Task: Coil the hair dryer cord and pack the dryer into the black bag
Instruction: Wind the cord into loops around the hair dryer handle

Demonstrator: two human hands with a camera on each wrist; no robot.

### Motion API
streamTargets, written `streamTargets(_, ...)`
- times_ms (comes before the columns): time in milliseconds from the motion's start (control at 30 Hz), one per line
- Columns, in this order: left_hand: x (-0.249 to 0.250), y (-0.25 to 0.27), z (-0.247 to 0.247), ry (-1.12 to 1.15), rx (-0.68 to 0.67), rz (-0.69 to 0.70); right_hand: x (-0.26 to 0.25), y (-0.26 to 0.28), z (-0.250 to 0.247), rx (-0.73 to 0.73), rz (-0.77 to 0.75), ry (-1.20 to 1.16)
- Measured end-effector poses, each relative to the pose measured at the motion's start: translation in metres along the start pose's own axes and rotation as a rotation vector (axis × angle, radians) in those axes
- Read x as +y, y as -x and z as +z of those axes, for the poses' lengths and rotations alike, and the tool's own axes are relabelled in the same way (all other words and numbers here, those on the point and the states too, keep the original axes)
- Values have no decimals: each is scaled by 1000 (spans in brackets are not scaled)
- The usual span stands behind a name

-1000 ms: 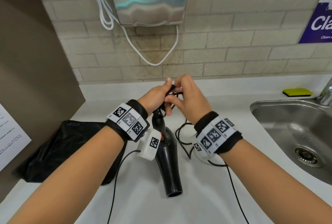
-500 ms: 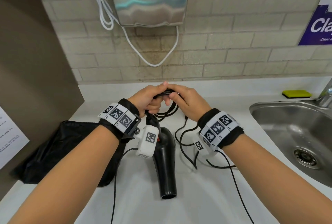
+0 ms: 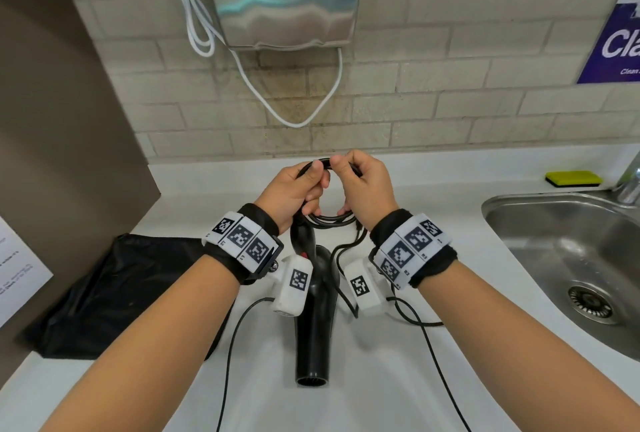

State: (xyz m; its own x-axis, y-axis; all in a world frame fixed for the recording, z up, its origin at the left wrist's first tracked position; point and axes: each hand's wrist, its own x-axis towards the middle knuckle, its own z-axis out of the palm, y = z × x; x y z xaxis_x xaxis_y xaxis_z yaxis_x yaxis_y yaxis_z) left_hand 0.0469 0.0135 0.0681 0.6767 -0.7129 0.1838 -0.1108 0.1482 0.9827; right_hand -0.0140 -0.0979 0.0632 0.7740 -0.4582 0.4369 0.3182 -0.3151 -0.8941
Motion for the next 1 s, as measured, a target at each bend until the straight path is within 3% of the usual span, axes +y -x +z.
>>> streamTargets(200,4,-2,10,69,82,-41,0,-3,5,60,11,118)
streamTargets(400,4,-4,1,146,54,-83,7,2,5,52,-214,243)
streamTargets(567,-2,5,3,79,77,-18,13,-5,-1,91,-201,312)
streamTargets(733,-1,7,23,-55,285,-17,19,-5,1,109,-249,292)
streamTargets(833,-2,2,25,-79,379,15,20,-3,-2,54,-254,256)
streamTargets(1000,-7,-7,17,-120,436,88,34,0,-17,-178,-212,331)
